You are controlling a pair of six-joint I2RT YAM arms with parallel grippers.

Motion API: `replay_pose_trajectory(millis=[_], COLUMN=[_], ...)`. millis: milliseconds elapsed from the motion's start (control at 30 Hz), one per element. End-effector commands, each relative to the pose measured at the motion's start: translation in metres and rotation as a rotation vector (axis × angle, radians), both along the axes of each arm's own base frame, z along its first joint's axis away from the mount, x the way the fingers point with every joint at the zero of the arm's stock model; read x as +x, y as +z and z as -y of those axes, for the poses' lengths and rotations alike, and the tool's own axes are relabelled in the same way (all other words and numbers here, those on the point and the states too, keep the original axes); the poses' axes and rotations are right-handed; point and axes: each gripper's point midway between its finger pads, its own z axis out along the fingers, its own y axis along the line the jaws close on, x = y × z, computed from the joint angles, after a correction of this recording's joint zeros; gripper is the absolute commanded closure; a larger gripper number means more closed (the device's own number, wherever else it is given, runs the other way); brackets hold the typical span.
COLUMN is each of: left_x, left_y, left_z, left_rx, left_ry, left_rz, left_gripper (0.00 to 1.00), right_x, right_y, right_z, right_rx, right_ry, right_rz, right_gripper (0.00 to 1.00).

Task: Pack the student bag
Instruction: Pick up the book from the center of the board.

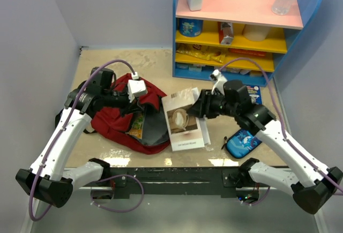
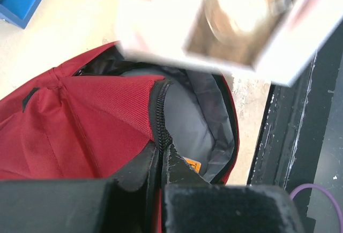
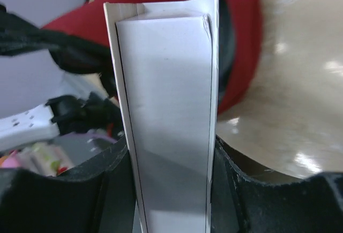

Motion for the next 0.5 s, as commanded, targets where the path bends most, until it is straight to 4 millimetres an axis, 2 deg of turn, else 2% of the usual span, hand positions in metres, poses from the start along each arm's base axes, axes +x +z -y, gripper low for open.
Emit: replay_pose_trajectory(millis=[0,200,233,300,333,367,433,467], left_x=[0.000,0.000,0.000,0.000,-0.001,-0.002,-0.003,-0.004], left_y=[0.038,0.033,0.032,0.033,0.033,0.034,0.034,0.034], left_z=[0.007,0.006,0.007,0.007,0.008,0.007,0.006,0.006], left_rx=[-0.067,-0.058,-0.062,-0.067,-0.067,-0.067,-0.062,-0.061], left_ry=[-0.025,-0.019,-0.020,-0.019,-0.023,-0.024,-0.030,-0.032], left_rz=[0.106,0.095,0.090,0.087,0.087,0.089,0.094,0.092], left_gripper=[1.00,1.00,1.00,1.00,1.00,1.00,1.00,1.00], right_x=[-0.037,-0.051,-0.055,-0.056,-0.061,-0.058,-0.055,-0.048], right_y=[-0.015,-0.032,-0.043,-0.049,-0.060,-0.055,-0.070,-0.063], right_z=[-0.047,-0.045,-0.044,-0.050,-0.051,-0.057,-0.062,-0.069], right_rx=[0.280,0.295,0.301,0.344,0.359,0.409,0.453,0.502], right_ry=[0.191,0.200,0.191,0.212,0.204,0.230,0.192,0.209], right_rz=[-0.205,-0.277,-0.320,-0.340,-0.391,-0.369,-0.435,-0.394], right_gripper=[0.90,0.91,0.91,0.92,0.92,0.92,0.93,0.94])
